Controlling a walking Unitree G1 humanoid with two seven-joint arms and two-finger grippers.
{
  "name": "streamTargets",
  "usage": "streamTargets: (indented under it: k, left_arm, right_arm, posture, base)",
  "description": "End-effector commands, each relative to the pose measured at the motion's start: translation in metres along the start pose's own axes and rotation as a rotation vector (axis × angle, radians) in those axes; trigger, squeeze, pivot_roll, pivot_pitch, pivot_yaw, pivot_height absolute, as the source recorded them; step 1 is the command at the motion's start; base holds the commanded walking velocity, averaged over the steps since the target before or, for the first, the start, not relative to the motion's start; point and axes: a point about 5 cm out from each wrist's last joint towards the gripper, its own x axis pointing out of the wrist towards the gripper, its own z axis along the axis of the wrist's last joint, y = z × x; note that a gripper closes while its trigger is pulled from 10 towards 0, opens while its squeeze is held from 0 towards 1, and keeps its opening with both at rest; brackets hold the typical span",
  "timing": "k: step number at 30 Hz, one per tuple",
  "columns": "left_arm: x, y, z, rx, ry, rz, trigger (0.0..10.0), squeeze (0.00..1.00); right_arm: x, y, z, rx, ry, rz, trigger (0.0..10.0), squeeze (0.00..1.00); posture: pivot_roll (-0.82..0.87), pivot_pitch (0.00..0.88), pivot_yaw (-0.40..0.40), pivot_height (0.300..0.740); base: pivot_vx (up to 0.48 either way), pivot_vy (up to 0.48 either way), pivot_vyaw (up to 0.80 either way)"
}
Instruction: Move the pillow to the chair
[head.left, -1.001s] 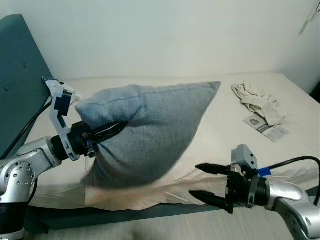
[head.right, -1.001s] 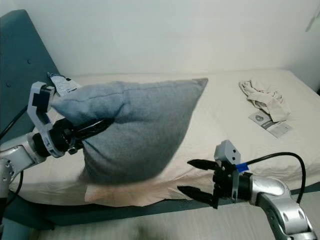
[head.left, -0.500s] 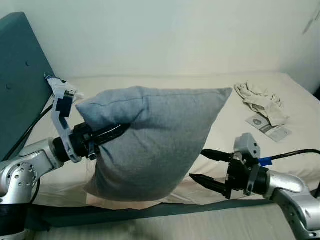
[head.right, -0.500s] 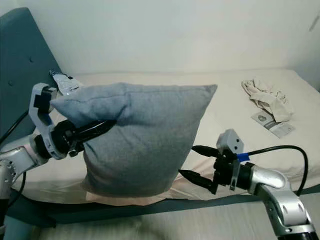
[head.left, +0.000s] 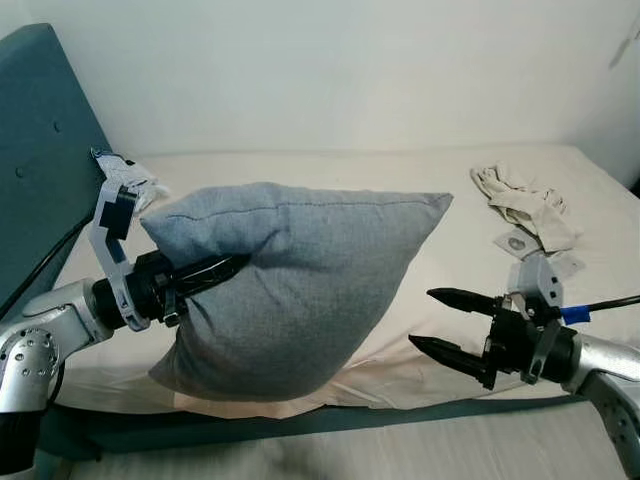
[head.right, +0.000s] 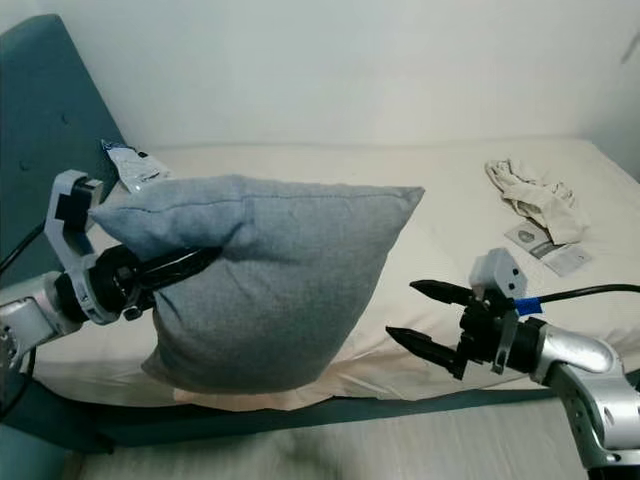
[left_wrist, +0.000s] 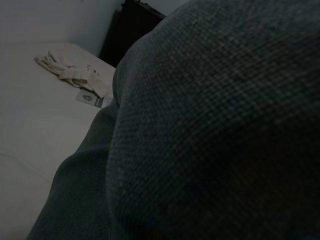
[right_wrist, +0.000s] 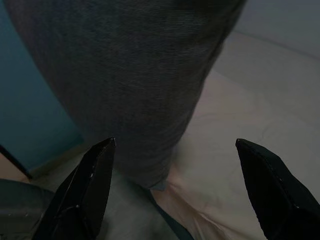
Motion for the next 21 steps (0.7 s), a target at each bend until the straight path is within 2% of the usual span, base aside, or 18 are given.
streamTargets:
  k: [1, 2, 3, 4, 5, 6, 7, 8, 9, 10, 12, 13, 14, 15, 18, 21]
  left_arm:
    - [-0.002, -0.004, 0.005, 0.042, -0.013, -0.012, 10.0, 0.0]
    - [-0.002, -0.004, 0.005, 0.053, -0.014, -0.002, 10.0, 0.0]
    - [-0.001, -0.003, 0.007, 0.067, -0.026, 0.016, 10.0, 0.0]
    - [-0.001, 0.0, 0.01, 0.083, -0.051, 0.048, 10.0, 0.0]
    - [-0.001, 0.007, 0.016, 0.131, -0.086, 0.133, 10.0, 0.0]
    - [-0.002, 0.02, 0.024, 0.205, -0.135, 0.291, 10.0, 0.0]
    - [-0.004, 0.033, 0.034, 0.218, -0.19, 0.448, 10.0, 0.0]
    - [-0.006, 0.041, 0.039, 0.215, -0.224, 0.547, 10.0, 0.0]
    - [-0.009, 0.048, 0.048, 0.25, -0.3, 0.656, 10.0, 0.0]
    - [-0.009, 0.048, 0.048, 0.25, -0.3, 0.656, 10.0, 0.0]
    - [-0.015, 0.054, 0.056, 0.287, -0.402, 0.799, 10.0, 0.0]
    - [-0.016, 0.056, 0.055, 0.349, -0.401, 0.861, 10.0, 0.0]
    - [-0.017, 0.057, 0.053, 0.375, -0.398, 0.903, 10.0, 0.0]
    - [-0.017, 0.057, 0.053, 0.375, -0.398, 0.903, 10.0, 0.0]
    - [-0.015, 0.051, 0.05, 0.409, -0.429, 1.027, 10.0, 0.0]
    - [-0.01, 0.049, 0.048, 0.428, -0.426, 1.067, 10.0, 0.0]
  right_arm:
    - [0.005, -0.001, 0.0, -0.007, -0.014, -0.015, 10.0, 1.0]
    - [0.008, -0.002, 0.0, -0.01, -0.018, -0.022, 10.0, 1.0]
    - [0.011, -0.002, 0.001, -0.019, -0.024, -0.036, 10.0, 0.93]
    - [0.015, -0.002, 0.002, -0.028, -0.035, -0.049, 10.0, 0.48]
    - [0.019, -0.003, 0.002, -0.026, -0.046, -0.067, 10.0, 0.0]
    - [0.024, -0.004, 0.001, -0.033, -0.057, -0.103, 10.0, 0.0]
    - [0.029, -0.008, 0.0, -0.031, -0.066, -0.152, 10.0, 0.0]
    - [0.032, -0.01, -0.001, -0.03, -0.07, -0.185, 10.0, 0.0]
    - [0.038, -0.012, -0.002, -0.029, -0.081, -0.223, 10.0, 0.0]
    - [0.038, -0.012, -0.002, -0.029, -0.081, -0.223, 10.0, 0.0]
    - [0.047, -0.017, -0.002, -0.036, -0.093, -0.321, 10.0, 0.0]
    - [0.054, -0.018, 0.0, -0.026, -0.123, -0.347, 10.0, 0.0]
    - [0.059, -0.018, 0.002, -0.015, -0.146, -0.369, 10.0, 0.0]
    - [0.059, -0.018, 0.002, -0.015, -0.146, -0.369, 10.0, 0.0]
    - [0.08, -0.007, 0.015, 0.014, -0.228, -0.364, 10.0, 0.0]
    - [0.085, -0.005, 0.017, 0.007, -0.234, -0.378, 10.0, 0.0]
  posture:
    - [0.0, 0.073, 0.006, 0.74]
    - [0.0, 0.071, 0.006, 0.74]
    - [0.0, 0.07, 0.006, 0.74]
    - [0.0, 0.068, 0.005, 0.74]
    - [0.0, 0.067, 0.005, 0.74]
    - [0.0, 0.068, 0.004, 0.74]
    - [0.0, 0.064, -0.001, 0.74]
    - [0.0, 0.064, -0.001, 0.74]
    - [0.01, 0.064, -0.004, 0.74]
    - [0.01, 0.064, -0.004, 0.74]
    - [0.01, 0.063, -0.006, 0.74]
    - [0.01, 0.06, -0.01, 0.74]
    - [0.01, 0.059, -0.012, 0.74]
    - [0.01, 0.059, -0.012, 0.74]
    - [0.01, 0.057, -0.013, 0.74]
    - [0.01, 0.059, -0.014, 0.74]
  base:
    - [0.0, 0.0, 0.0]
    - [0.0, 0.0, 0.0]
    - [0.0, 0.0, 0.0]
    - [0.0, 0.0, 0.0]
    - [0.0, 0.0, 0.0]
    - [0.0, 0.0, 0.0]
    - [0.0, 0.0, 0.0]
    - [0.0, 0.0, 0.0]
    - [0.0, 0.0, 0.0]
    - [0.0, 0.0, 0.0]
    - [0.0, 0.0, 0.0]
    - [0.0, 0.0, 0.0]
    - [0.0, 0.0, 0.0]
    - [0.0, 0.0, 0.0]
    - [0.0, 0.0, 0.0]
    - [0.0, 0.0, 0.0]
